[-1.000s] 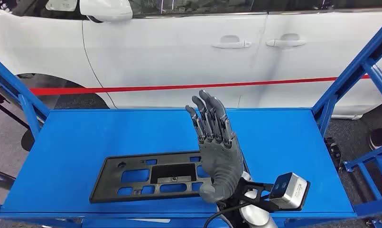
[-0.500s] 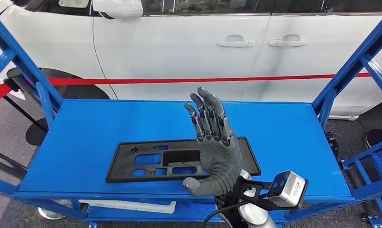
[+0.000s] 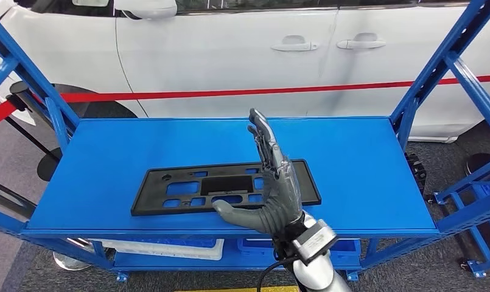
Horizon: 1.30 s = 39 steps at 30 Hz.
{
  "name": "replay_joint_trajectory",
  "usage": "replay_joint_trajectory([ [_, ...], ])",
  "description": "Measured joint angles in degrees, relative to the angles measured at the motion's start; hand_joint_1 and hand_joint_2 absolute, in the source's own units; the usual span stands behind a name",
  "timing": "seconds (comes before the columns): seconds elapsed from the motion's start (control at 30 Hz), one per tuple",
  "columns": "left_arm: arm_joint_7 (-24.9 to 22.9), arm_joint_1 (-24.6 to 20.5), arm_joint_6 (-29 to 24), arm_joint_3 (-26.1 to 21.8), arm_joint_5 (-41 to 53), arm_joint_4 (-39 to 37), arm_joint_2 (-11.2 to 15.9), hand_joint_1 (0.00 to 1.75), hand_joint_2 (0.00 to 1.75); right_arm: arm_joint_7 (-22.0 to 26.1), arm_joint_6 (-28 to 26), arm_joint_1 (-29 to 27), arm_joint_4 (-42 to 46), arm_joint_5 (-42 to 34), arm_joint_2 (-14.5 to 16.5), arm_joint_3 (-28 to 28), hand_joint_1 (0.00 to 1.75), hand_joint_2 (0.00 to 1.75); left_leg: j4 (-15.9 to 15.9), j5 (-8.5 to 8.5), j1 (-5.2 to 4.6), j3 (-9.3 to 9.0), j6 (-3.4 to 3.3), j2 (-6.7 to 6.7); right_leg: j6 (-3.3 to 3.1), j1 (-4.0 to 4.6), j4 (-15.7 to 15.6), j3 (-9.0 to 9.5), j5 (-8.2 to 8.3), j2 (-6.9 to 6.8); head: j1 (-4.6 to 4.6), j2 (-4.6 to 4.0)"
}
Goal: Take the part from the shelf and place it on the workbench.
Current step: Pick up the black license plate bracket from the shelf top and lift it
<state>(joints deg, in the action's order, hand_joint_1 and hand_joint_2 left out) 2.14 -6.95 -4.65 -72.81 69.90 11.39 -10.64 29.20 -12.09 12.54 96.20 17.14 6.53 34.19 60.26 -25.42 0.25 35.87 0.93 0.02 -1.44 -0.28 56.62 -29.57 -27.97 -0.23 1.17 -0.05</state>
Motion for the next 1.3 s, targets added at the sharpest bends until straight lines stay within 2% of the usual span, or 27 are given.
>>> replay_joint_trajectory([
  [0.1, 0.01, 0.17, 0.22, 0.00, -0.14, 0.00, -0.01, 0.00, 0.00, -2.52, -4.97, 0.23, -2.14, 10.38, -0.04, 1.46, 0.00, 1.75, 10.39, -6.04, 0.27, 4.04, 0.58, -0.03, -0.62, 0.13, -0.01, -0.70, 0.61, -0.15, 0.10, 0.01],
  [0.13, 0.02, 0.27, 0.35, 0.00, -0.17, 0.00, -0.01, 0.00, 0.00, -3.43, -6.37, 0.22, -2.95, 13.88, -0.08, 2.06, 0.00, 1.75, 12.92, -6.84, 0.33, 4.84, 0.73, -0.03, -0.64, 0.20, 0.13, -0.94, 0.69, -0.16, 0.10, 0.01],
  [0.17, 0.08, 0.36, 0.49, 0.00, -0.22, 0.00, -0.02, 0.00, 0.00, -4.32, -7.63, 0.23, -3.79, 17.19, -0.15, 2.67, 0.00, 1.75, 13.56, -6.55, 0.36, 4.74, 0.83, -0.03, -0.63, 0.24, 0.30, -1.14, 0.73, -0.16, 0.10, 0.01],
  [0.2, 0.17, 0.45, 0.62, 0.00, -0.26, 0.00, -0.02, 0.00, 0.00, -5.16, -8.81, 0.27, -4.68, 20.40, -0.25, 3.30, 0.00, 1.75, 11.98, -5.25, 0.38, 3.58, 0.84, -0.02, -0.60, 0.25, 0.48, -1.27, 0.73, -0.16, 0.11, 0.01],
  [0.27, 0.40, 0.53, 0.78, 0.00, -0.39, 0.00, -0.03, 0.00, 0.00, -6.53, -10.99, 0.58, -6.65, 26.12, -0.47, 4.58, 0.00, 1.75, 4.49, -2.02, 0.38, -0.77, 0.60, -0.01, -0.44, 0.27, 0.81, -1.41, 0.63, -0.14, 0.10, 0.01],
  [0.33, 0.56, 0.52, 0.82, 0.00, -0.57, 0.00, -0.09, 0.00, 0.00, -7.34, -12.42, 1.26, -8.69, 29.93, -0.68, 5.86, 0.00, 1.75, -1.15, -0.74, 0.16, -3.84, 0.06, -0.04, -0.03, 0.43, 1.10, -1.69, 0.58, -0.09, 0.09, 0.01],
  [0.43, 0.62, 0.62, 0.92, 0.00, -0.67, -0.02, -0.28, 0.00, 0.00, -8.72, -13.33, 2.74, -11.50, 33.10, -0.86, 7.37, 0.00, 1.75, -2.65, -0.69, 0.06, -4.23, -0.88, -0.02, 0.80, 0.56, 1.30, -2.03, 0.73, -0.07, 0.06, 0.01],
  [0.5, 0.58, 0.64, 1.09, 0.00, -0.55, -0.05, -0.48, 0.00, 0.00, -10.42, -13.51, 4.12, -13.63, 35.82, -1.05, 8.46, 0.00, 1.75, -3.19, -0.31, 0.33, -4.26, -1.61, 0.06, 1.45, 0.48, 3.11, -2.93, -0.58, 0.04, -0.03, 0.01],
  [0.53, 0.54, 0.61, 1.17, 0.00, -0.45, -0.07, -0.59, 0.00, 0.00, -11.15, -13.52, 4.79, -14.73, 37.06, -1.22, 9.02, 0.00, 1.75, -3.41, -0.14, 0.46, -4.25, -1.93, 0.11, 1.76, 0.38, 5.57, -4.12, -2.06, 0.10, -0.08, 0.01],
  [0.6, 0.46, 0.58, 1.23, 0.00, -0.31, -0.07, -0.67, 0.00, 0.00, -11.99, -13.50, 5.60, -16.60, 38.40, -1.65, 9.91, 0.00, 1.75, -3.43, -0.02, 0.41, -4.02, -2.25, 0.13, 2.21, 0.04, 12.76, -7.68, -5.39, 0.15, -0.16, 0.01],
  [0.63, 0.44, 0.63, 1.24, 0.00, -0.28, -0.07, -0.69, 0.00, 0.00, -12.15, -13.50, 5.72, -17.35, 38.59, -1.86, 10.21, 0.00, 1.75, -3.38, -0.01, 0.39, -3.93, -2.28, 0.12, 2.37, -0.13, 15.65, -9.15, -6.20, 0.14, -0.15, 0.01],
  [0.67, 0.42, 0.70, 1.24, 0.00, -0.28, -0.07, -0.71, 0.00, 0.00, -12.25, -13.50, 5.79, -17.96, 38.70, -2.05, 10.45, 0.00, 1.75, -3.31, 0.00, 0.39, -3.87, -2.28, 0.11, 2.50, -0.31, 16.79, -9.79, -5.95, 0.14, -0.16, 0.01],
  [0.7, 0.40, 0.75, 1.24, 0.00, -0.27, -0.08, -0.74, 0.00, 0.00, -12.30, -13.49, 5.92, -18.46, 38.81, -2.20, 10.65, 0.00, 1.75, -3.22, -0.02, 0.40, -3.85, -2.24, 0.08, 2.56, -0.48, 15.81, -9.39, -4.67, 0.13, -0.16, 0.01],
  [0.77, 0.38, 0.75, 1.27, 0.00, -0.26, -0.09, -0.85, 0.00, 0.00, -12.76, -13.20, 6.50, -19.16, 39.57, -2.37, 11.08, 0.00, 1.75, -2.97, -0.14, 0.42, -3.86, -1.99, 0.05, 2.50, -0.75, 8.93, -6.14, -0.78, 0.11, -0.15, 0.01],
  [0.8, 0.38, 0.70, 1.30, 0.00, -0.25, -0.09, -0.91, 0.00, 0.00, -13.20, -12.81, 6.96, -19.48, 40.27, -2.44, 11.38, 0.00, 1.75, -2.75, -0.23, 0.33, -3.76, -1.71, 0.04, 2.37, -0.70, 5.46, -4.56, 0.48, 0.11, -0.15, 0.01],
  [0.83, 0.40, 0.65, 1.35, 0.00, -0.24, -0.09, -0.95, 0.00, 0.00, -13.73, -12.33, 7.47, -19.85, 41.08, -2.55, 11.76, 0.00, 1.75, -2.61, -0.25, 0.25, -3.60, -1.38, 0.05, 2.21, -0.61, 3.15, -3.58, 1.13, 0.14, -0.12, 0.01],
  [0.87, 0.43, 0.64, 1.44, 0.01, -0.20, -0.09, -0.97, 0.00, 0.00, -14.19, -11.80, 7.97, -20.30, 41.82, -2.74, 12.20, 0.00, 1.75, -2.53, -0.24, 0.17, -3.42, -1.02, 0.06, 2.01, -0.50, 2.16, -3.30, 1.15, 0.20, -0.10, 0.01],
  [0.93, 0.57, 0.66, 1.68, 0.03, -0.11, -0.10, -0.98, 0.00, 0.00, -14.59, -10.85, 8.82, -21.29, 42.70, -3.28, 13.06, 0.00, 1.75, -2.57, -0.12, 0.17, -3.22, -0.32, 0.07, 1.45, -0.37, 1.98, -3.52, 1.32, 0.31, -0.06, 0.01],
  [1.0, 0.87, 0.68, 1.90, 0.09, 0.01, -0.11, -0.98, 0.00, 0.00, -14.62, -9.75, 9.96, -22.33, 42.92, -3.96, 13.96, 0.00, 1.75, -1.11, -1.26, 0.33, -2.55, 0.24, 0.07, 0.70, -0.43, 1.66, -3.55, 1.64, 0.27, -0.07, 0.01],
  [1.03, 1.05, 0.69, 1.97, 0.11, 0.10, -0.11, -0.98, 0.00, 0.00, -14.56, -9.05, 10.68, -22.90, 42.84, -4.33, 14.50, 0.00, 1.75, 1.17, -2.69, 0.39, -1.54, 0.43, 0.06, 0.36, -0.46, 1.52, -3.55, 1.78, 0.23, -0.07, 0.01],
  [1.1, 1.28, 0.78, 2.03, 0.15, 0.25, -0.11, -0.98, 0.00, 0.00, -14.29, -7.59, 11.93, -24.22, 42.43, -5.07, 15.65, 0.00, 1.75, 8.57, -6.39, 0.44, 1.78, 0.59, 0.05, -0.02, -0.30, 1.53, -3.66, 1.85, 0.16, -0.05, 0.01],
  [1.13, 1.34, 0.86, 2.05, 0.16, 0.27, -0.11, -0.98, 0.00, 0.00, -14.06, -6.75, 12.41, -24.94, 42.06, -5.43, 16.23, 0.00, 1.75, 12.02, -7.61, 0.45, 3.35, 0.65, 0.06, -0.08, -0.18, 1.57, -3.71, 1.86, 0.14, -0.05, 0.01],
  [1.17, 1.36, 0.94, 2.07, 0.16, 0.27, -0.11, -0.98, 0.00, 0.00, -13.73, -5.88, 12.89, -25.65, 41.58, -5.75, 16.79, 0.00, 1.75, 13.93, -7.86, 0.44, 4.23, 0.66, 0.06, -0.12, -0.07, 1.63, -3.74, 1.85, 0.15, -0.05, 0.01],
  [1.2, 1.37, 1.00, 2.08, 0.16, 0.26, -0.11, -0.98, 0.00, 0.00, -13.41, -5.02, 13.48, -26.32, 41.02, -6.01, 17.34, 0.00, 1.75, 13.66, -7.01, 0.44, 4.09, 0.61, 0.06, -0.14, 0.01, 1.71, -3.74, 1.83, 0.18, -0.05, 0.01],
  [1.23, 1.38, 1.01, 2.12, 0.16, 0.26, -0.11, -0.97, 0.00, 0.00, -13.05, -4.17, 14.25, -27.03, 40.39, -6.22, 17.92, 0.00, 1.75, 10.87, -5.12, 0.44, 2.75, 0.46, 0.06, -0.13, 0.06, 1.82, -3.71, 1.80, 0.23, -0.05, 0.01],
  [1.3, 1.39, 0.91, 2.21, 0.17, 0.26, -0.10, -0.96, 0.00, 0.00, -12.53, -2.98, 15.94, -28.42, 39.23, -6.48, 18.91, 0.00, 1.75, 2.84, -1.63, 0.33, -1.07, -0.02, 0.06, 0.02, 0.21, 2.05, -3.71, 1.66, 0.32, -0.06, 0.01],
])
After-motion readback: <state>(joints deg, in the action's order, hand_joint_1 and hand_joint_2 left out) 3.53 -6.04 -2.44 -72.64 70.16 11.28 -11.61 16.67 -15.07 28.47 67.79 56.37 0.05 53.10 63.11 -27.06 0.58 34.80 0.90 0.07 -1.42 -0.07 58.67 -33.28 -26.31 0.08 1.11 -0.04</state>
